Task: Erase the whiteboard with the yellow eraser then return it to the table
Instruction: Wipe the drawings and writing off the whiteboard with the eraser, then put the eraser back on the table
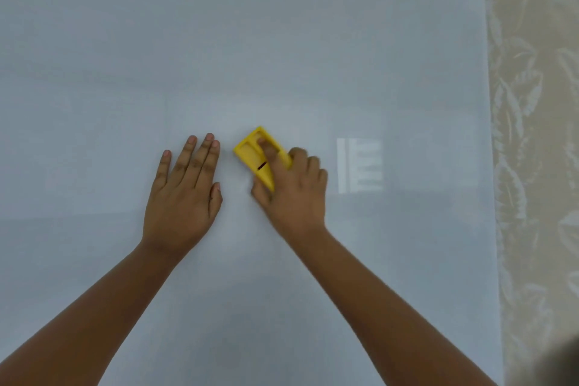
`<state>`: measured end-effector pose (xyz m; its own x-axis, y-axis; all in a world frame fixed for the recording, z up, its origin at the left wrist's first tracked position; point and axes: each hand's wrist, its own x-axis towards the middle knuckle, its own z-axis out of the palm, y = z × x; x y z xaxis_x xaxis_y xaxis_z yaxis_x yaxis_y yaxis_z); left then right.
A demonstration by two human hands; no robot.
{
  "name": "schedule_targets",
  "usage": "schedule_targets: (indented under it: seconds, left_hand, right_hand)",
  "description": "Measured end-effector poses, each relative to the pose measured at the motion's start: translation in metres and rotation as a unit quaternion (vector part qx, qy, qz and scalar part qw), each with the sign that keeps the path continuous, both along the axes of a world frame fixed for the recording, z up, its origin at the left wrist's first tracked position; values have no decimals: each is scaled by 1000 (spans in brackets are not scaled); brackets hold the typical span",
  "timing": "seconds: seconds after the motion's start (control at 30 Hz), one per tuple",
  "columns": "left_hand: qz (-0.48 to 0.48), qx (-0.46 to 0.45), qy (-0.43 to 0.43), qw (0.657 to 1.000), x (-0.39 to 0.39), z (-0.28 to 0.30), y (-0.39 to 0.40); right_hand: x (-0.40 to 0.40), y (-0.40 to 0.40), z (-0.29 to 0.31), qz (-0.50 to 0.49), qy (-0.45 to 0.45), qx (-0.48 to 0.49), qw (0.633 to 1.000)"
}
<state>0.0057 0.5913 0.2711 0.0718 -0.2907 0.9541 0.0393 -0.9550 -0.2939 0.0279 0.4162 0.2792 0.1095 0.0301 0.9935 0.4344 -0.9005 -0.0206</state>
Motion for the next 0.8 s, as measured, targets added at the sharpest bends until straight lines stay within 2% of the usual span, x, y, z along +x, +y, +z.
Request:
schedule_targets:
  seconds: [0.03, 0.1, 0.17, 0.23, 0.47, 0.63, 0.8]
  left_hand:
    - [-8, 20, -4, 1000, 0, 0, 1]
    - [-21, 116, -4, 993, 0, -5, 3]
    - [-21, 238, 18, 971, 0, -11, 6]
    - [-22, 291, 44, 955, 0, -14, 7]
    - [-89, 231, 85, 965, 7, -58, -30]
    - [-142, 197, 135, 961, 23, -101, -79]
    - [-225, 179, 203, 936, 34, -135, -166]
  right_hand:
    - [-3, 3, -12, 8, -6, -30, 1000]
    - [-7, 2, -34, 17, -8, -84, 996]
    - [-9, -3, -48, 13, -2, -122, 992]
    - [-10, -10, -55, 0, 11, -151, 989]
    - [-8, -67, -75, 21, 41, -273, 961]
    - [-20, -126, -114, 55, 93, -218, 970]
    - [-37, -208, -149, 16, 138, -217, 966]
